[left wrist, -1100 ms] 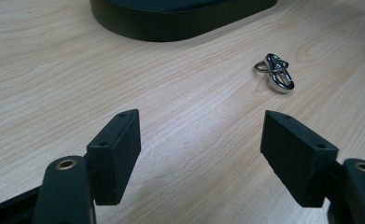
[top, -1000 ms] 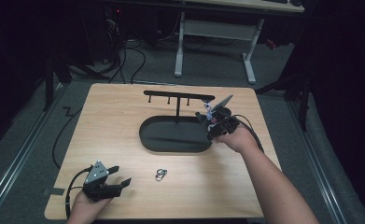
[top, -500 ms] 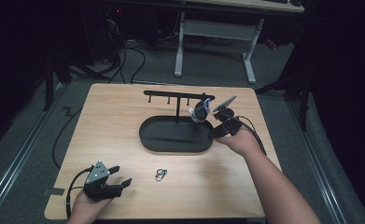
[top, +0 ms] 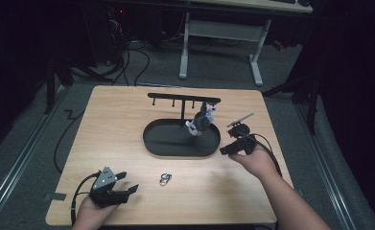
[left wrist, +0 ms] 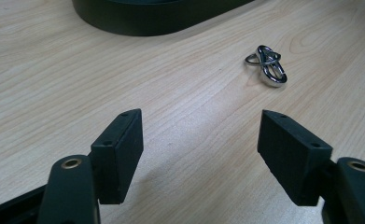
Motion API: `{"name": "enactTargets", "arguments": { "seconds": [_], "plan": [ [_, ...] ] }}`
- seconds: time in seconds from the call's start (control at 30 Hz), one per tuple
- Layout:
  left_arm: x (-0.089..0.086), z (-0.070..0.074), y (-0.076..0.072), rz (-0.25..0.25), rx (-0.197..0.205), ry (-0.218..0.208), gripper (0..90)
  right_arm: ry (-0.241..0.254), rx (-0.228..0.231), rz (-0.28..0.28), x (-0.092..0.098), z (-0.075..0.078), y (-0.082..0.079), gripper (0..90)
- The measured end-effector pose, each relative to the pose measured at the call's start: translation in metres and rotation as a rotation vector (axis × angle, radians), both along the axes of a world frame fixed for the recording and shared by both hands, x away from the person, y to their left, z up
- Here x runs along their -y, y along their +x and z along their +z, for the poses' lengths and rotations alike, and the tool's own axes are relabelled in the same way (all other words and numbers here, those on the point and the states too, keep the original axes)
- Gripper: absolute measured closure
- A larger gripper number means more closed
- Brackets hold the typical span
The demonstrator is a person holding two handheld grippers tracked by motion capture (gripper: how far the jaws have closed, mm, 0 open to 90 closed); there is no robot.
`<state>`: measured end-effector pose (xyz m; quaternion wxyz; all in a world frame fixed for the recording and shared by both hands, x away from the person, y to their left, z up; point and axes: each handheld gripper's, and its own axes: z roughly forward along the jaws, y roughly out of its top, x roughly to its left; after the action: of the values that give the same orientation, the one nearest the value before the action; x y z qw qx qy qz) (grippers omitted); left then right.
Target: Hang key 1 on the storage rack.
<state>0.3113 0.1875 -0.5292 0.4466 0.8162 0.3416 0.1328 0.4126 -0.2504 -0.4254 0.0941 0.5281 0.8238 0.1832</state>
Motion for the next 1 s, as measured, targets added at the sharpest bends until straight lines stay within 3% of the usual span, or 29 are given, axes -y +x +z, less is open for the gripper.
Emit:
{"name": "enactTargets", "arguments": {
  "seconds": [0.07,0.1,0.17,0.23,0.27,0.3,0.37,0.4,0.43,0.47,0.5,0.53,0.57,0.6,0.73,0.77,0.87,0.9,0.97,1.0],
  "plan": [
    [0.001,0.0,0.0,-0.001,0.0,0.006,32.1,0.003,0.024,0.008,0.002,-0.001,-0.005,38.8],
    [0.002,0.0,-0.001,-0.001,0.0,0.008,32.4,0.016,0.071,0.018,0.004,-0.004,-0.018,39.0],
    [0.003,0.0,-0.001,0.0,0.004,0.009,32.7,0.017,0.081,0.021,0.005,-0.005,-0.022,38.6],
    [0.004,0.002,-0.003,0.0,0.012,0.016,34.6,0.051,0.138,0.036,0.011,-0.017,-0.04,39.0],
    [0.004,0.002,-0.003,0.0,0.012,0.016,35.2,0.051,0.138,0.036,0.011,-0.017,-0.04,39.0],
    [0.005,0.004,-0.004,0.006,0.021,0.02,36.3,0.066,0.197,0.039,0.015,-0.027,-0.056,39.3],
    [0.006,0.004,-0.005,0.01,0.021,0.02,36.7,0.077,0.209,0.035,0.016,-0.03,-0.06,39.5],
    [0.006,0.006,-0.006,0.009,0.022,0.016,39.4,0.132,0.255,0.03,0.022,-0.041,-0.073,40.7],
    [0.006,0.006,-0.006,0.009,0.022,0.016,40.5,0.132,0.255,0.03,0.022,-0.041,-0.073,40.7],
    [0.008,0.007,-0.006,0.012,0.024,0.01,42.1,0.198,0.305,0.008,0.027,-0.053,-0.088,42.9],
    [0.008,0.007,-0.006,0.012,0.024,0.01,43.4,0.198,0.305,0.008,0.027,-0.053,-0.088,42.9],
    [0.012,0.008,-0.008,0.014,0.029,0.016,44.9,0.25,0.344,-0.007,0.031,-0.061,-0.1,45.1],
    [0.012,0.008,-0.008,0.014,0.029,0.016,45.7,0.25,0.344,-0.007,0.031,-0.061,-0.1,45.1],
    [0.016,0.009,-0.008,0.014,0.033,0.028,46.4,0.315,0.392,-0.008,0.034,-0.069,-0.113,47.0],
    [0.023,0.011,-0.007,0.021,0.026,0.04,50.1,0.335,0.436,-0.008,0.037,-0.079,-0.127,47.4],
    [0.028,0.011,-0.004,0.021,0.012,0.052,53.3,0.368,0.455,-0.014,0.039,-0.076,-0.134,48.2],
    [0.039,0.01,0.0,0.035,-0.018,0.088,59.5,0.361,0.478,-0.016,0.042,-0.076,-0.137,48.6],
    [0.046,0.009,0.003,0.052,-0.04,0.083,68.8,0.365,0.478,-0.024,0.047,-0.078,-0.136,48.3],
    [0.051,0.008,0.004,0.058,-0.039,0.095,75.9,0.376,0.468,-0.028,0.049,-0.079,-0.135,48.2],
    [0.061,0.008,0.006,0.059,-0.028,0.125,80.8,0.383,0.457,-0.027,0.052,-0.081,-0.134,48.0]
  ]
}}
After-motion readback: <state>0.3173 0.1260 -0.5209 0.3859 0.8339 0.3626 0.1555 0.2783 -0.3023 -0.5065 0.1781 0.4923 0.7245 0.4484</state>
